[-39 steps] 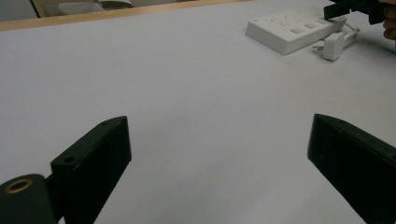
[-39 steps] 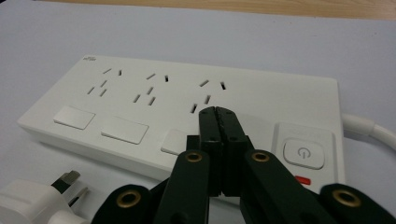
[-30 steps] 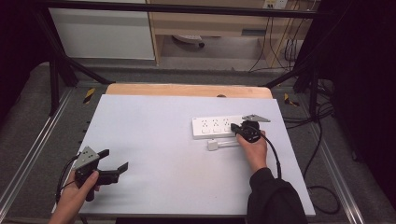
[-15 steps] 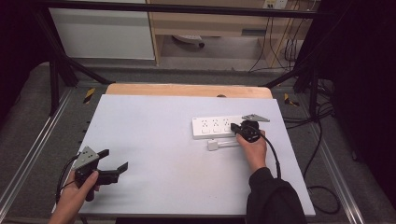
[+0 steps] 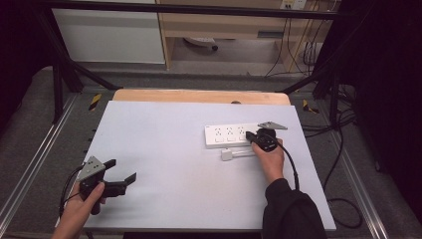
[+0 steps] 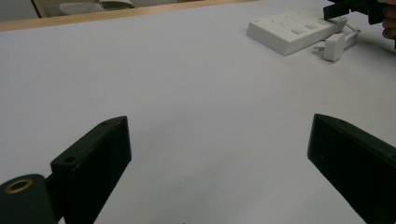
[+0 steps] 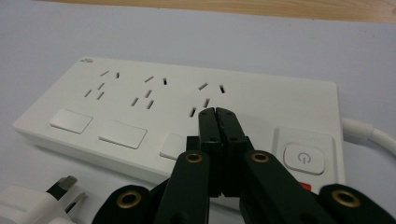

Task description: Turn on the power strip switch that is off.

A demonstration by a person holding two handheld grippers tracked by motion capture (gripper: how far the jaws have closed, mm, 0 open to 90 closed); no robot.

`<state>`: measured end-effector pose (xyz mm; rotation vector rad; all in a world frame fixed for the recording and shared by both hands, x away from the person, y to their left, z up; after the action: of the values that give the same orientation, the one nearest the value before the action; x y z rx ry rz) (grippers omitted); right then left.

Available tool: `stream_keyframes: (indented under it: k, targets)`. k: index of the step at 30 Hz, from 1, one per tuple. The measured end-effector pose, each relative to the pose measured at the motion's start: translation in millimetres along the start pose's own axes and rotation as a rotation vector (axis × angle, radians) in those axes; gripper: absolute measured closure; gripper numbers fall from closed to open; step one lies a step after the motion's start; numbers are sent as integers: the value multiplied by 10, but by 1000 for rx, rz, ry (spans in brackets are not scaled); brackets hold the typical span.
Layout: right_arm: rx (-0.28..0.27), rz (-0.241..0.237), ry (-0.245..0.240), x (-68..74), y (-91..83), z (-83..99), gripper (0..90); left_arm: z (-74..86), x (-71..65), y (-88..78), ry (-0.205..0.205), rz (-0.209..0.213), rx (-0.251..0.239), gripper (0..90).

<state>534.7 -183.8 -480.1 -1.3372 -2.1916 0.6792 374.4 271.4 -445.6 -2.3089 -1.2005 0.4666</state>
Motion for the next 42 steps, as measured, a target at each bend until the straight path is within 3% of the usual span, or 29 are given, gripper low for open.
stream_keyframes:
  k: [20, 22, 28, 42]
  targets:
    - [-40, -12, -4, 12, -114, -98, 897, 0, 2, -1, 0, 0, 0, 62]
    - [-42, -30, -4, 24, -127, -109, 858, 0, 2, -1, 0, 0, 0, 62]
    - [-51, -21, -13, 34, -178, -135, 779, 1, 1, -1, 1, 0, 0, 62]
    - [-64, -20, 1, 2, -281, -177, 725, 3, 4, -1, 0, -1, 2, 62]
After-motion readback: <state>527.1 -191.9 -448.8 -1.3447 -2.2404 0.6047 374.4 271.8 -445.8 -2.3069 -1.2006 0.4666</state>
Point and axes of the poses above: each handheld gripper's, and its own axes: y roughly forward along the jaws, z roughly out of its underside, x roughly to its left, the point moved 6 cm from there along y, roughly forward along the jaws, and after that the axes turned 8 degrees about x, right-handed, at the moved point
